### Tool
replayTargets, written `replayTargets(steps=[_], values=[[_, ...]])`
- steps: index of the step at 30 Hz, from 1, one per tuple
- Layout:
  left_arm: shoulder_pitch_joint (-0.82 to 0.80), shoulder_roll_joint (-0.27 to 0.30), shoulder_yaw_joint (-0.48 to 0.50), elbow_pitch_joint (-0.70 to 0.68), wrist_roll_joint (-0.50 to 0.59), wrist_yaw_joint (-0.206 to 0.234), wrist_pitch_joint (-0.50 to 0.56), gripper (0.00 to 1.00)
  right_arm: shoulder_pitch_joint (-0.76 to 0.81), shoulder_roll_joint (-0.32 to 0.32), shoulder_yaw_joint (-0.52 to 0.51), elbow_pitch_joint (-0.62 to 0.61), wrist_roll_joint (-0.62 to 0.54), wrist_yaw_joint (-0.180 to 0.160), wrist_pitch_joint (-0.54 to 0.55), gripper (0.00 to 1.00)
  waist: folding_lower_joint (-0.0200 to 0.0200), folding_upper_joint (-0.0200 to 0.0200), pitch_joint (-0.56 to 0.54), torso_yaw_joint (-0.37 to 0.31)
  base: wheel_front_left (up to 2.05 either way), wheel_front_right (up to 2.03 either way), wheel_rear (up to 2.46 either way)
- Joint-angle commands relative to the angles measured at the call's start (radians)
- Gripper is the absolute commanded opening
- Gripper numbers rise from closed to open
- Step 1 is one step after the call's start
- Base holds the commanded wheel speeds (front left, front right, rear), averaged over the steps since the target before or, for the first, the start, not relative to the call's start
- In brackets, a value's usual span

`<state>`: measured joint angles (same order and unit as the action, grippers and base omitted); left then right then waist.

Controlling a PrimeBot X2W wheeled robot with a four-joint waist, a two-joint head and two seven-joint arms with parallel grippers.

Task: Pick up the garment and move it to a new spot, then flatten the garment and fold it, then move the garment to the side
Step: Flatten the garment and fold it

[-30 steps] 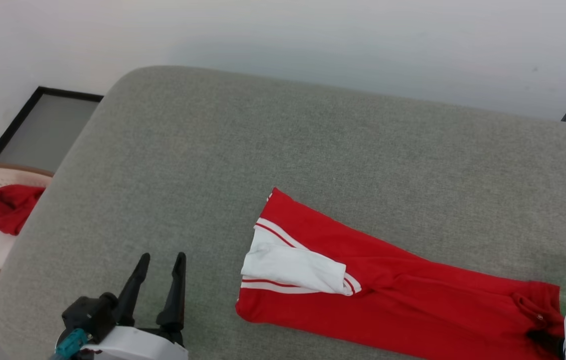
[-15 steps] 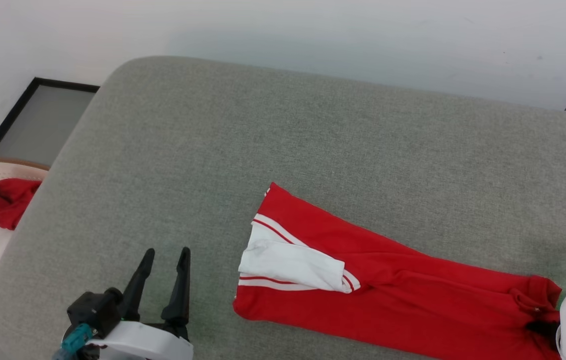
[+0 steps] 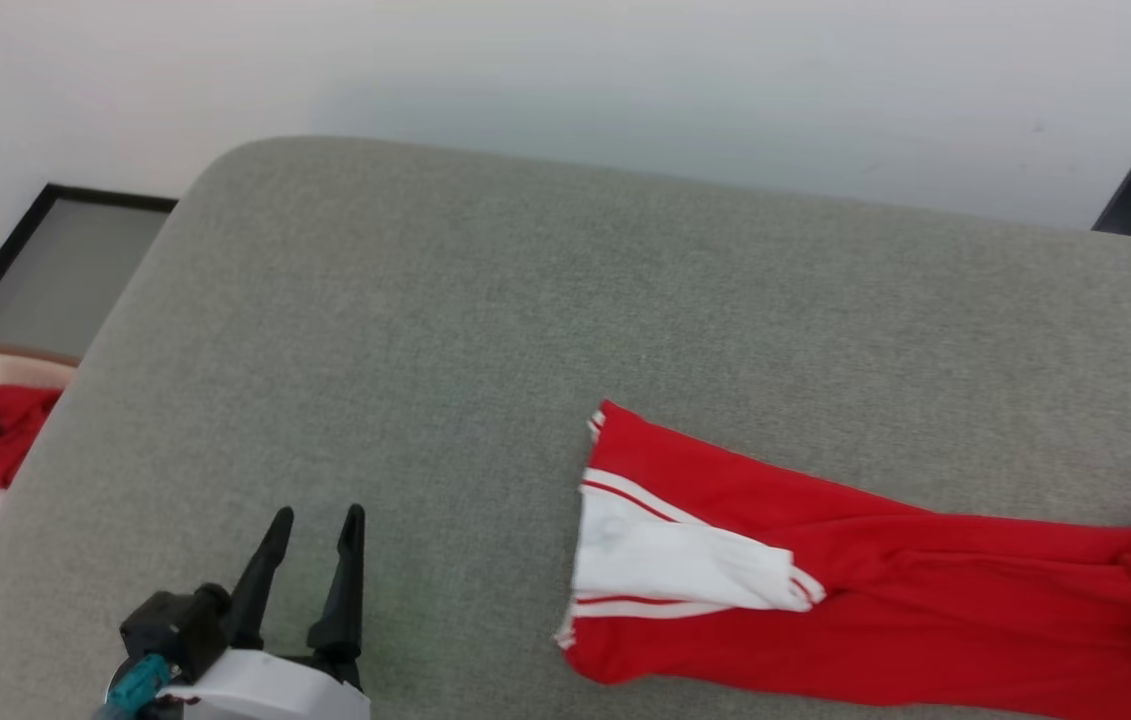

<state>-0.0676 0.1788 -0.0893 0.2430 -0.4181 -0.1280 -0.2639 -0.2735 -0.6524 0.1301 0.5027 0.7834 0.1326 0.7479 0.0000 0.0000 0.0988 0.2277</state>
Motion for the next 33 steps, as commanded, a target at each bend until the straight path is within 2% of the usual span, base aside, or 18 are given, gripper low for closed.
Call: replayTargets(steps=[1,6,13,19,25,27,33], values=[[0.011,0.003,0.005,-0.002,0.006,-0.004,0.000,1.00,-0.009,-0.014,-0.009,0.010,-0.012,-0.004,-0.002,0.00,0.0000,0.0000,-0.013,-0.013,0.00,0.00,0.00],[0.032,0.013,0.006,-0.005,0.020,-0.004,0.000,1.00,-0.016,-0.023,-0.021,0.008,-0.014,-0.003,0.004,0.00,0.0000,0.0000,-0.040,-0.038,0.00,0.00,0.00],[0.073,0.032,-0.004,-0.015,0.032,-0.004,0.000,1.00,0.025,0.014,-0.010,-0.107,0.046,-0.003,0.045,0.00,0.0000,0.0000,-0.102,-0.072,0.00,0.00,0.00],[0.095,0.034,-0.004,-0.018,0.036,-0.004,0.000,1.00,0.047,0.077,-0.010,-0.247,0.090,-0.003,0.085,0.00,0.0000,0.0000,-0.142,-0.081,0.00,0.00,0.00],[0.099,0.024,-0.011,-0.010,0.040,-0.004,0.000,1.00,0.030,0.149,-0.001,-0.344,0.086,-0.002,0.108,0.00,0.0000,0.0000,-0.160,-0.055,0.00,0.00,0.00],[0.096,0.021,-0.013,-0.009,0.038,-0.004,0.000,1.00,0.024,0.162,0.002,-0.356,0.081,-0.003,0.110,0.00,0.0000,0.0000,-0.161,-0.049,0.00,0.00,0.00],[0.077,0.013,-0.035,0.002,0.028,-0.004,0.000,1.00,-0.023,0.261,0.041,-0.372,0.046,-0.003,0.116,0.00,0.0000,0.0000,-0.162,-0.007,0.00,0.00,0.00]])
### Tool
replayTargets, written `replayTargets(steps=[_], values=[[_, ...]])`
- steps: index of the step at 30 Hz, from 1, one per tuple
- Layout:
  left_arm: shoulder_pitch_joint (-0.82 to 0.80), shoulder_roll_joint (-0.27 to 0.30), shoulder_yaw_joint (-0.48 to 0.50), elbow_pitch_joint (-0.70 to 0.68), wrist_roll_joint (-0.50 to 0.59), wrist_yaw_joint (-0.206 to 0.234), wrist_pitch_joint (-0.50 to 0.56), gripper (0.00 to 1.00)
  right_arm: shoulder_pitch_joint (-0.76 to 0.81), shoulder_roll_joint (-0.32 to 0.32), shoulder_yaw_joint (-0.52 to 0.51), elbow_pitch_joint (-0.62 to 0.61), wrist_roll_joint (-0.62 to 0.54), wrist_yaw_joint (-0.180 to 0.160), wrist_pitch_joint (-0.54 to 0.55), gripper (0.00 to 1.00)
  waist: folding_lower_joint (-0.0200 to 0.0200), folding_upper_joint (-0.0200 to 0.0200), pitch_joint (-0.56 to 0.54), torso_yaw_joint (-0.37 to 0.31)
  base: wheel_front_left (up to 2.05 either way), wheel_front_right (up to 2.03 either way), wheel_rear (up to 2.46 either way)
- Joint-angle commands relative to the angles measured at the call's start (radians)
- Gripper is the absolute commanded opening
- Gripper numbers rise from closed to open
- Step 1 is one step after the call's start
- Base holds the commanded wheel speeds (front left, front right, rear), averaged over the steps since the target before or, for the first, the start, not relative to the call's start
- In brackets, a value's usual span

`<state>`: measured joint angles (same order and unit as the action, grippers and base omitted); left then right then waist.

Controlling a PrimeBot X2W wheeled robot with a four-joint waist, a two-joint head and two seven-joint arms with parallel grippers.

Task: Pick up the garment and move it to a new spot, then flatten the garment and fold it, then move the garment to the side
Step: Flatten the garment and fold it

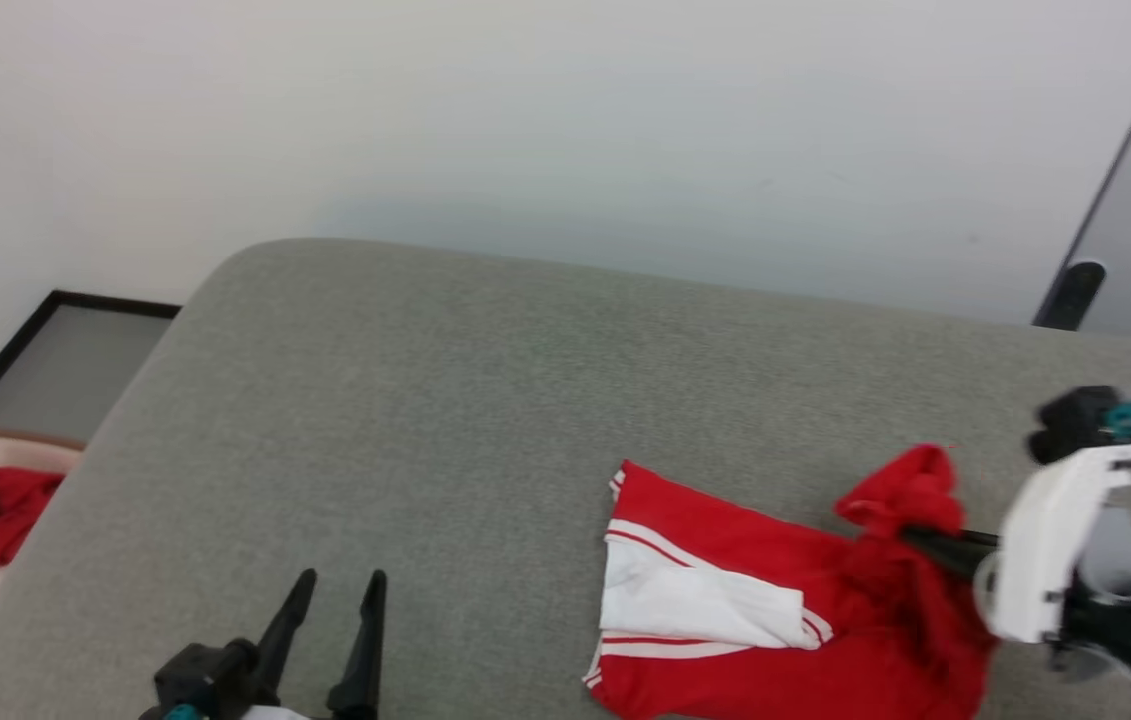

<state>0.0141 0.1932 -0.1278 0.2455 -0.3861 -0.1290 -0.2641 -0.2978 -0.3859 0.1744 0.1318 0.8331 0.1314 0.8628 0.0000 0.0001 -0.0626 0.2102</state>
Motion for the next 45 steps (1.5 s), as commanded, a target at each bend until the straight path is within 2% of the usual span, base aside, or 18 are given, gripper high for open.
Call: replayTargets(steps=[1,11,23,24,25,26,35,40,45], values=[[-0.009,-0.002,-0.003,0.003,-0.005,-0.003,0.000,1.00,-0.006,0.012,0.005,0.003,-0.008,-0.001,0.000,0.00,0.0000,-0.0001,0.000,0.019,0.00,0.00,0.00],[-0.056,-0.016,-0.054,0.031,-0.025,-0.003,0.000,1.00,-0.093,0.152,0.088,0.091,-0.069,-0.001,-0.054,0.00,0.0000,-0.0001,0.008,0.101,0.00,0.00,0.00],[-0.087,-0.025,-0.077,0.058,-0.044,-0.003,0.000,1.00,-0.160,0.235,0.181,0.256,-0.125,-0.001,-0.130,0.00,0.0000,-0.0001,0.034,0.138,0.00,0.00,0.00],[-0.090,-0.026,-0.076,0.060,-0.044,-0.003,0.000,1.00,-0.167,0.235,0.192,0.269,-0.134,-0.001,-0.137,0.11,0.0000,-0.0001,0.036,0.138,0.00,0.00,0.00],[-0.092,-0.027,-0.076,0.063,-0.045,-0.003,0.000,1.00,-0.172,0.233,0.201,0.282,-0.140,-0.001,-0.149,0.34,0.0000,-0.0001,0.037,0.138,0.00,0.00,0.00],[-0.095,-0.027,-0.075,0.065,-0.046,-0.003,0.000,1.00,-0.176,0.236,0.209,0.295,-0.142,-0.001,-0.160,1.00,0.0000,-0.0001,0.038,0.138,0.00,0.00,0.00],[-0.083,-0.019,-0.058,0.075,-0.053,-0.003,0.000,1.00,-0.216,0.240,0.265,0.342,-0.121,-0.002,-0.214,1.00,0.0000,-0.0001,0.028,0.112,0.00,0.00,0.00],[-0.070,-0.013,-0.034,0.068,-0.051,-0.003,0.000,1.00,-0.221,0.207,0.302,0.275,-0.095,-0.001,-0.234,1.00,0.0000,-0.0001,0.018,0.070,0.00,0.00,0.00],[-0.053,-0.009,0.001,0.048,-0.054,-0.003,0.000,1.00,-0.202,0.120,0.355,0.144,-0.083,-0.001,-0.312,1.00,0.0000,-0.0001,0.013,0.014,0.00,0.00,0.00]])
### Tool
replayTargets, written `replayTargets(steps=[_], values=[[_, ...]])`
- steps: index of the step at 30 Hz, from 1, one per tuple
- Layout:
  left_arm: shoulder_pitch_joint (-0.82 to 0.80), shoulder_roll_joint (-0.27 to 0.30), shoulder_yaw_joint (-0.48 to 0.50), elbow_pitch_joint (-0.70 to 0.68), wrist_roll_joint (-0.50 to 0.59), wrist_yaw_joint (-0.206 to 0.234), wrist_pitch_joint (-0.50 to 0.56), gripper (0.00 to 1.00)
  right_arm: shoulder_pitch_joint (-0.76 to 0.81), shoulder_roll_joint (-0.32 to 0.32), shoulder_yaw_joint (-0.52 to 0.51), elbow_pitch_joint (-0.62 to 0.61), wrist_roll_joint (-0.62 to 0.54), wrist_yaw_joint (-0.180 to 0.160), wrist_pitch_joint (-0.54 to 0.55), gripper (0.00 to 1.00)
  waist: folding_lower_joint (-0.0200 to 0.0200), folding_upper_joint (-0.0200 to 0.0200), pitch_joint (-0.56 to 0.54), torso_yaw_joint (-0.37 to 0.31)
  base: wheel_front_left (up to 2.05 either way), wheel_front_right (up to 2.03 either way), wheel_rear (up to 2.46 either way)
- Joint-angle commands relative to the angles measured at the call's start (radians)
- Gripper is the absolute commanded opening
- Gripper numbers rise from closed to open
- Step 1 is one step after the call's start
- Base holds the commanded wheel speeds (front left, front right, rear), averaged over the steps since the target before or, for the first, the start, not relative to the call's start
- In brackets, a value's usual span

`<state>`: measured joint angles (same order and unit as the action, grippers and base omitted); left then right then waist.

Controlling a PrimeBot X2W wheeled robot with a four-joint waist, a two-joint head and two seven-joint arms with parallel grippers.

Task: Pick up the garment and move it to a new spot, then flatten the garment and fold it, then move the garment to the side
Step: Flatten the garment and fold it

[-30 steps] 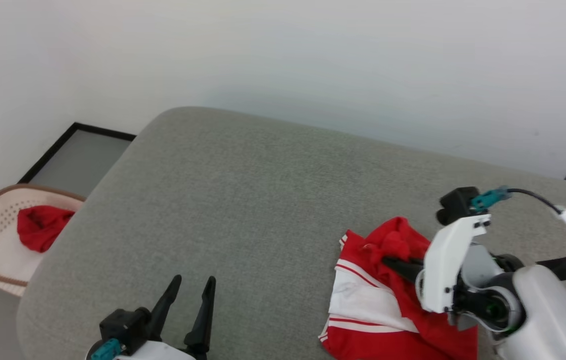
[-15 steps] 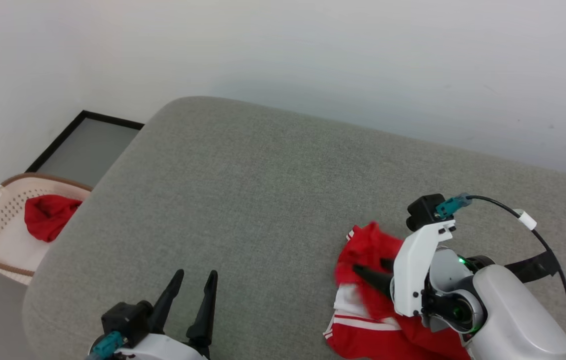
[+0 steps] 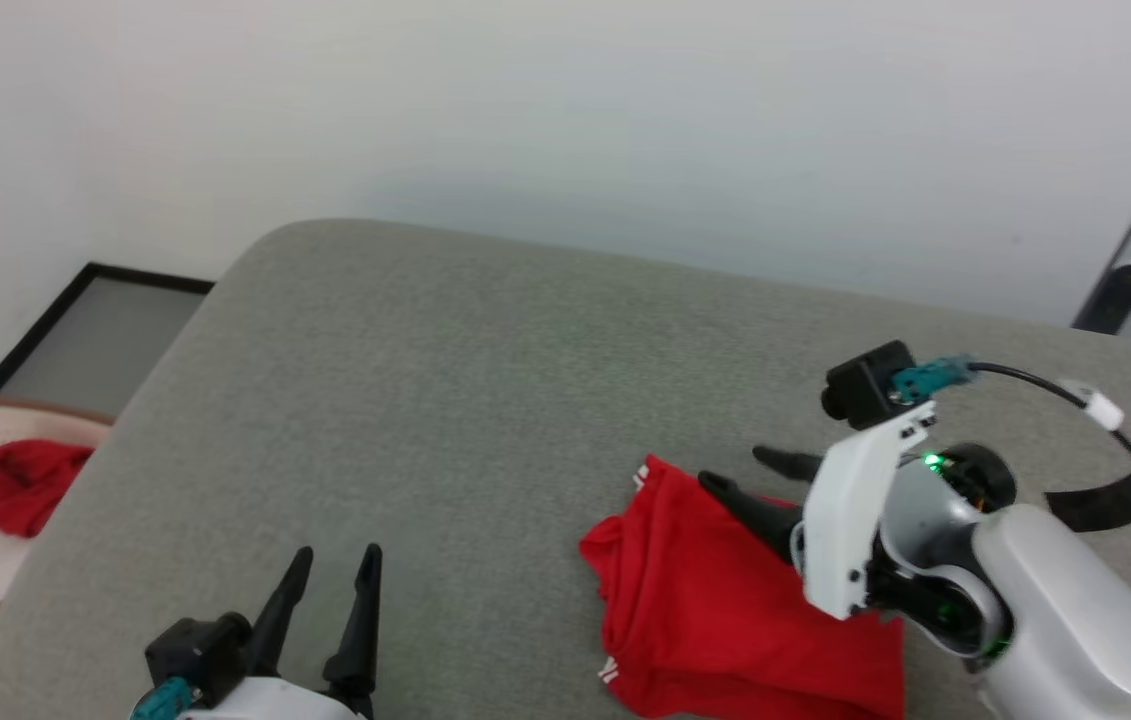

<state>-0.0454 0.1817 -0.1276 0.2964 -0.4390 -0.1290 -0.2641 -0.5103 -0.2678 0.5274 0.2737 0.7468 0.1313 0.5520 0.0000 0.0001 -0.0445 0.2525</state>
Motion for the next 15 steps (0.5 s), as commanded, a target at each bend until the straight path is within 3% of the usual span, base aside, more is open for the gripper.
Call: replayTargets(steps=[1,9,15], values=[[0.009,0.003,0.003,-0.009,0.001,-0.003,0.000,1.00,0.015,-0.021,0.013,-0.025,0.002,-0.001,-0.030,1.00,0.0000,-0.0001,-0.006,-0.041,0.00,0.00,0.00],[0.028,0.010,0.029,-0.043,0.024,-0.003,0.000,1.00,0.071,-0.191,0.033,-0.136,-0.086,-0.001,-0.374,1.00,0.0000,-0.0001,-0.008,-0.134,0.00,0.00,0.00],[0.045,0.013,0.050,-0.062,0.054,-0.003,0.000,1.00,0.148,-0.244,-0.015,-0.113,-0.188,-0.001,-0.608,1.00,0.0000,-0.0001,-0.008,-0.195,0.00,0.00,0.00]])
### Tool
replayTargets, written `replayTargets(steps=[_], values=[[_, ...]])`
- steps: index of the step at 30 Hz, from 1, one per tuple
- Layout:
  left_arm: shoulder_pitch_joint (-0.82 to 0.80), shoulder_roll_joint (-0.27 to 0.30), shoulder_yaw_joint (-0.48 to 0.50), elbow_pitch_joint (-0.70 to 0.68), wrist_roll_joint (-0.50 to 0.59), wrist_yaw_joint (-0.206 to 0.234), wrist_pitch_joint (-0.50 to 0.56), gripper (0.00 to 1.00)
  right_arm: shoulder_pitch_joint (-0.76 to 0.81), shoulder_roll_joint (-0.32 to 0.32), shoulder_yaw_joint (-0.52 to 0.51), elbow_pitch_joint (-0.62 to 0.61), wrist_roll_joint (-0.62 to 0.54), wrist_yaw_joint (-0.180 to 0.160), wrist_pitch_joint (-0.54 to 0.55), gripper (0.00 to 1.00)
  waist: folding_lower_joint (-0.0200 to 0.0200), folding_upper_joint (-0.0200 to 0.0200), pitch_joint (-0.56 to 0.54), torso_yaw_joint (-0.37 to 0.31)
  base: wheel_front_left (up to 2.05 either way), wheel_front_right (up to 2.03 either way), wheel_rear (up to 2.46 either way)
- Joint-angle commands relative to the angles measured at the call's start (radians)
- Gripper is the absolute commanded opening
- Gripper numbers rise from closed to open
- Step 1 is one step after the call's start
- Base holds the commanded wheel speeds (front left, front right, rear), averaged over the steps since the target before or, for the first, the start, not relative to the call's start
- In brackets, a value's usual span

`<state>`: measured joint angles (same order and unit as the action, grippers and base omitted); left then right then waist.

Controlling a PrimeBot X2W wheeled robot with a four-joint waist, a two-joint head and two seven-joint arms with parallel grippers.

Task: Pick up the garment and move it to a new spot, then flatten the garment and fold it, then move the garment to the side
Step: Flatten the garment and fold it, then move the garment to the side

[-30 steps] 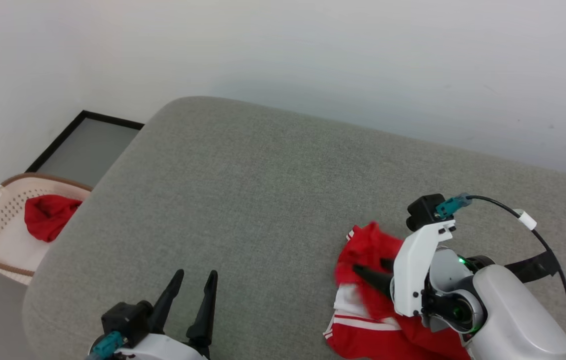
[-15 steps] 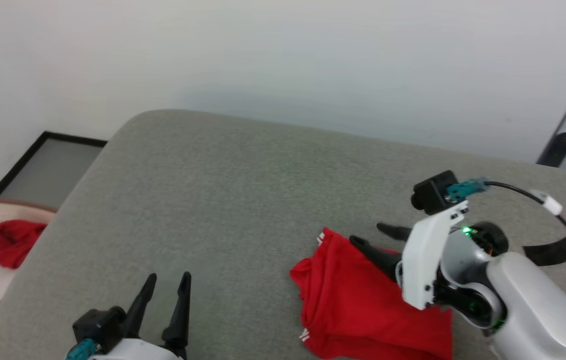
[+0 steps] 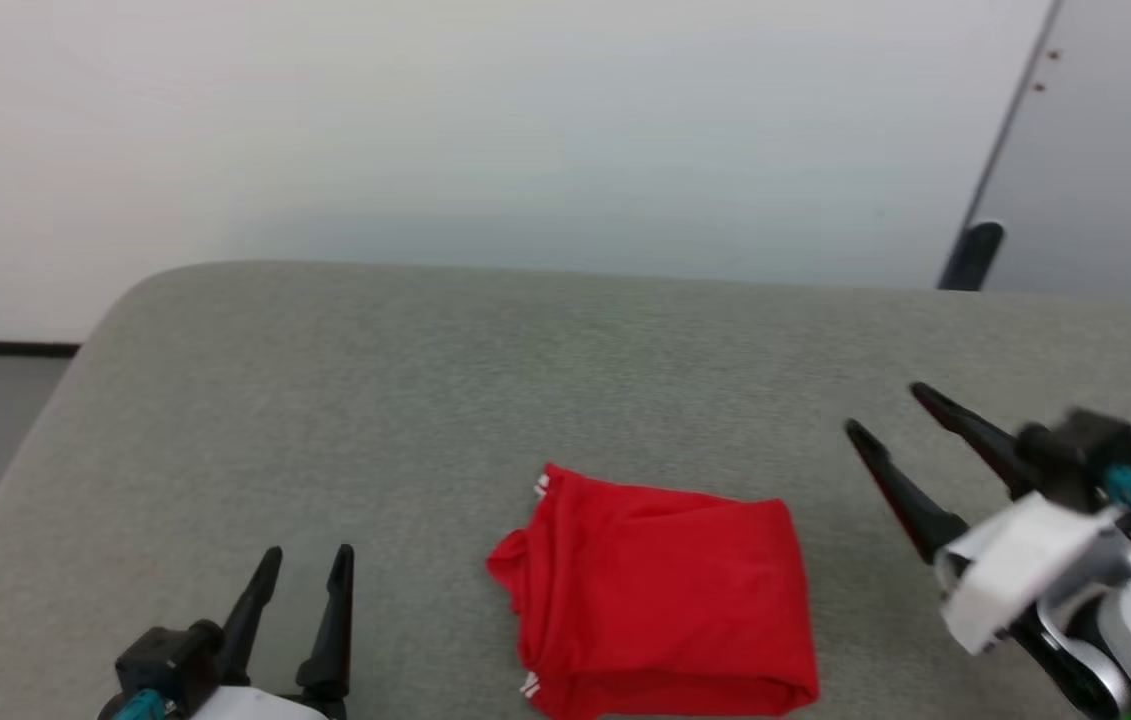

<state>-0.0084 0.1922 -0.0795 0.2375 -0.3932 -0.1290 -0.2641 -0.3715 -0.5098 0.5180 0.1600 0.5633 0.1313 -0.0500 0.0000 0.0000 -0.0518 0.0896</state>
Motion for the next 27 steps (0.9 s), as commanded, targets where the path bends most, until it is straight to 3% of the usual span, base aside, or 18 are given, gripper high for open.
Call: replayTargets(steps=[1,5,10,19,27], values=[[0.009,0.003,0.004,-0.006,0.013,-0.003,0.000,1.00,0.026,-0.002,-0.019,0.006,-0.015,-0.001,-0.038,1.00,0.0000,0.0000,0.000,-0.040,0.00,0.00,0.00],[0.010,0.004,0.019,-0.011,0.040,-0.003,0.000,1.00,0.100,-0.002,-0.096,0.031,-0.073,-0.001,-0.142,1.00,0.0000,0.0000,0.000,-0.062,0.00,0.00,0.00],[0.018,0.000,0.040,-0.021,0.076,-0.003,0.000,1.00,0.195,0.027,-0.195,0.046,-0.131,-0.001,-0.191,1.00,0.0000,0.0000,0.001,-0.082,0.00,0.00,0.00],[0.024,-0.013,0.064,-0.038,0.134,-0.003,0.000,1.00,0.313,0.102,-0.367,0.009,-0.238,-0.001,-0.214,1.00,0.0000,0.0000,0.005,-0.091,0.00,0.00,0.00],[0.033,-0.017,0.084,-0.047,0.149,-0.003,0.000,1.00,0.369,0.139,-0.419,-0.032,-0.274,-0.001,-0.215,1.00,0.0000,0.0000,0.006,-0.086,0.00,0.00,0.00]])
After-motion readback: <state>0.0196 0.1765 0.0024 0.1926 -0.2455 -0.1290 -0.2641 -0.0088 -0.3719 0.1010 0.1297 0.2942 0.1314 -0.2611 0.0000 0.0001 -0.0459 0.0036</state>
